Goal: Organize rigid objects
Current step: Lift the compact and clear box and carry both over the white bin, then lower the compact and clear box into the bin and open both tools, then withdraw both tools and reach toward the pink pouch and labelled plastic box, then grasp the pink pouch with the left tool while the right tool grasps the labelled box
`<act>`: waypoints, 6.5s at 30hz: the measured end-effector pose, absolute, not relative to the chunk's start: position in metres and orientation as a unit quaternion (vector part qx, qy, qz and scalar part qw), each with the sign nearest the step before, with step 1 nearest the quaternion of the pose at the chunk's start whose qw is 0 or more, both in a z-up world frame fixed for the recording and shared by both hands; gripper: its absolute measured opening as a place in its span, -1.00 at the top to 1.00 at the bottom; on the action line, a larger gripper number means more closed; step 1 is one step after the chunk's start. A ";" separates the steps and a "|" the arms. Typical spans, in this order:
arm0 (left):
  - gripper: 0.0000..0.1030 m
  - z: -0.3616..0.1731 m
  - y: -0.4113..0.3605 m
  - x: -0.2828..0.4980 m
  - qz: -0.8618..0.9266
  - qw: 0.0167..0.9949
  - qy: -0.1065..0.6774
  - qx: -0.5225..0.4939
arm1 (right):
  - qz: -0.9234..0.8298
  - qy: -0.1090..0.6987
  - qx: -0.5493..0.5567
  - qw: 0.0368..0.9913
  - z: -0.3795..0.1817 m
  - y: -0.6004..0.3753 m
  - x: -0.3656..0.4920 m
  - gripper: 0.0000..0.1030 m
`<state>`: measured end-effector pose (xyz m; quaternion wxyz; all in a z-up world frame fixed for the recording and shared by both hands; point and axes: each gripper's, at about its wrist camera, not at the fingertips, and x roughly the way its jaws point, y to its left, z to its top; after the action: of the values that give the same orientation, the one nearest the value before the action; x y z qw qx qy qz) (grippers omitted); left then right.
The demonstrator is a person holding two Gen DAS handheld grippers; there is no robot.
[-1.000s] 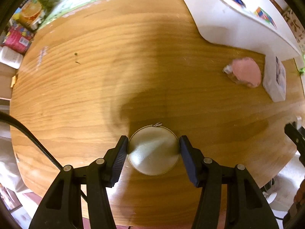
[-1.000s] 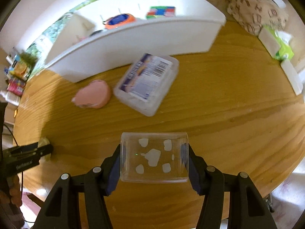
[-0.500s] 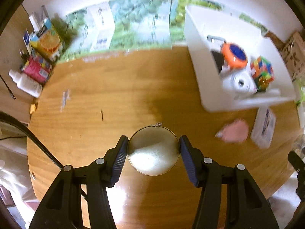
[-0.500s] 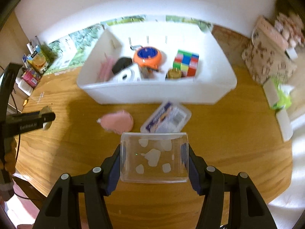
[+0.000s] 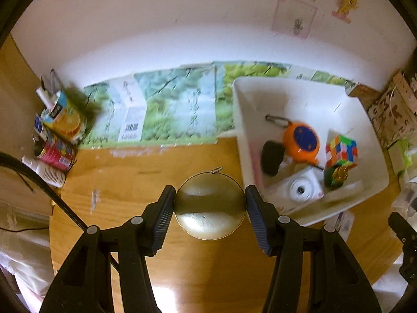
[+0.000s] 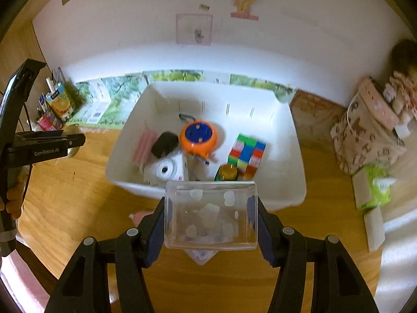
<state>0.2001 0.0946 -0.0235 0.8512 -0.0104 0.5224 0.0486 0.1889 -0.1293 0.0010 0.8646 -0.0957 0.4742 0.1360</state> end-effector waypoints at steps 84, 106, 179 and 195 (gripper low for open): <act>-0.52 0.023 0.079 0.111 -0.036 0.898 0.438 -0.027 | 0.070 0.411 0.096 0.904 0.012 -0.162 0.153 -0.57; -0.52 -0.024 0.084 0.088 -0.104 0.871 0.479 0.038 | 0.016 0.484 0.279 0.829 -0.041 -0.180 0.122 -0.58; -0.59 -0.154 -0.033 0.140 -0.221 0.800 0.518 0.207 | -0.012 0.648 0.240 0.723 -0.137 -0.177 0.230 -0.58; -0.59 -0.169 -0.039 0.150 -0.231 0.797 0.518 0.208 | -0.006 0.660 0.217 0.719 -0.147 -0.162 0.241 -0.59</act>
<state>0.1502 -0.0387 -0.1691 0.7968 0.2078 0.5180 -0.2315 0.2414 -0.1625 -0.1470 0.7190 0.2168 0.6603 -0.0061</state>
